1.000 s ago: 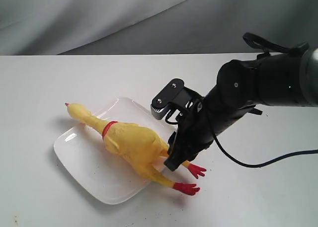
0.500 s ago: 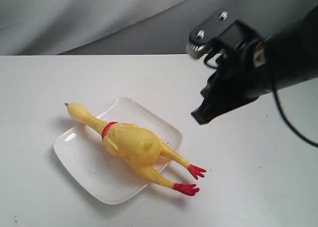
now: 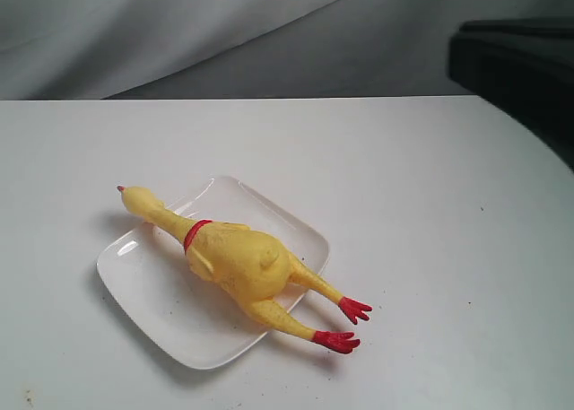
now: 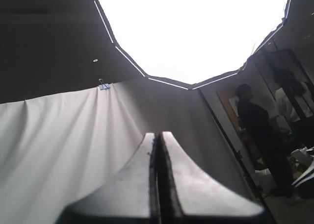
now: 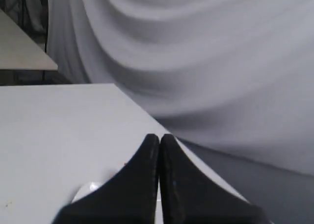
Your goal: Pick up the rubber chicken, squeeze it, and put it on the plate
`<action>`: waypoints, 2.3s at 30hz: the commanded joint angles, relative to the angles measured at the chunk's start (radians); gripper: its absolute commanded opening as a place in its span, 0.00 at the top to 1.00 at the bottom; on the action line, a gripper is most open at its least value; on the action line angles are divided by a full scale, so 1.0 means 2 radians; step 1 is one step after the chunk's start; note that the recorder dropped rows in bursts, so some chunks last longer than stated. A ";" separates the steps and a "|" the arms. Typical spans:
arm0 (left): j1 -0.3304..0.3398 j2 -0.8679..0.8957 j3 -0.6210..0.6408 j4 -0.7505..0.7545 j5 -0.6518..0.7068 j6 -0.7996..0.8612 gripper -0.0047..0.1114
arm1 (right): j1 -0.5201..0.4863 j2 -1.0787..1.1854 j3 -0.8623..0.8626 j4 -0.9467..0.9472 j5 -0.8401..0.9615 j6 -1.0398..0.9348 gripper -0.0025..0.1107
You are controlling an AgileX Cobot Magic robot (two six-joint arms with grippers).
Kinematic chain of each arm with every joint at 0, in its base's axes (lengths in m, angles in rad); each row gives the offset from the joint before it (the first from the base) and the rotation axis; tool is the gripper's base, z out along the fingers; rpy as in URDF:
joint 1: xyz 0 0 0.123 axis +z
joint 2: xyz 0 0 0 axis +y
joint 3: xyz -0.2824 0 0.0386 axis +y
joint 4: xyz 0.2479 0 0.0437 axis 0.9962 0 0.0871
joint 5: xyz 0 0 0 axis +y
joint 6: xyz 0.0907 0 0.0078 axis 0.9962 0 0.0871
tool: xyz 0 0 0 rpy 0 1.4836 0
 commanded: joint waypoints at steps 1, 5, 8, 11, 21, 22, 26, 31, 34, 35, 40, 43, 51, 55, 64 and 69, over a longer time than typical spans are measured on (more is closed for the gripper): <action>-0.002 -0.009 0.003 -0.002 0.006 -0.007 0.96 | 0.011 -0.086 0.061 0.002 -0.047 -0.028 0.98; -0.002 -0.009 0.003 -0.002 0.006 -0.006 0.96 | 0.011 -0.150 0.086 0.002 -0.048 -0.028 0.98; -0.002 -0.009 0.003 -0.002 0.006 -0.006 0.96 | 0.011 -0.184 0.089 0.007 -0.030 -0.020 0.98; -0.002 -0.009 0.003 -0.007 0.006 -0.005 0.96 | 0.011 -0.206 0.089 0.009 -0.024 -0.014 0.98; -0.002 -0.009 0.003 -0.006 0.006 -0.004 0.96 | 0.011 -0.223 0.089 0.009 -0.024 -0.013 0.98; -0.002 -0.009 0.003 -0.006 0.006 -0.004 0.96 | 0.011 -0.223 0.089 0.009 -0.024 -0.013 0.98; -0.002 -0.009 0.003 -0.006 0.006 -0.004 0.96 | 0.011 -0.224 0.089 0.010 -0.024 -0.013 0.98; -0.002 -0.009 0.003 -0.006 0.006 -0.004 0.96 | 0.007 -0.228 0.089 0.010 -0.038 -0.013 0.98; -0.002 -0.009 0.003 -0.006 0.006 -0.004 0.96 | -0.066 -0.252 0.100 0.014 -0.019 0.006 0.98; -0.002 -0.009 0.003 -0.006 0.006 -0.004 0.96 | -0.086 -0.257 0.107 0.014 -0.019 0.014 0.98; -0.002 -0.009 0.003 -0.006 0.006 -0.004 0.96 | -0.293 -0.297 0.205 0.015 -0.020 0.078 0.98; -0.002 -0.009 0.003 -0.006 0.006 -0.002 0.96 | -0.360 -0.324 0.260 0.015 -0.020 0.115 0.98; -0.002 -0.009 0.003 -0.006 0.006 -0.003 0.96 | -0.429 -0.337 0.340 0.009 0.005 0.143 0.98; -0.002 -0.009 0.003 -0.006 0.006 -0.003 0.96 | -0.443 -0.337 0.340 -0.011 0.034 0.140 0.98; -0.002 -0.009 0.003 -0.006 0.006 -0.002 0.96 | -0.454 -0.337 0.340 -0.020 0.098 0.140 0.98; -0.002 -0.009 0.003 -0.006 0.006 -0.002 0.96 | -0.453 -0.337 0.340 -0.020 0.098 0.143 0.98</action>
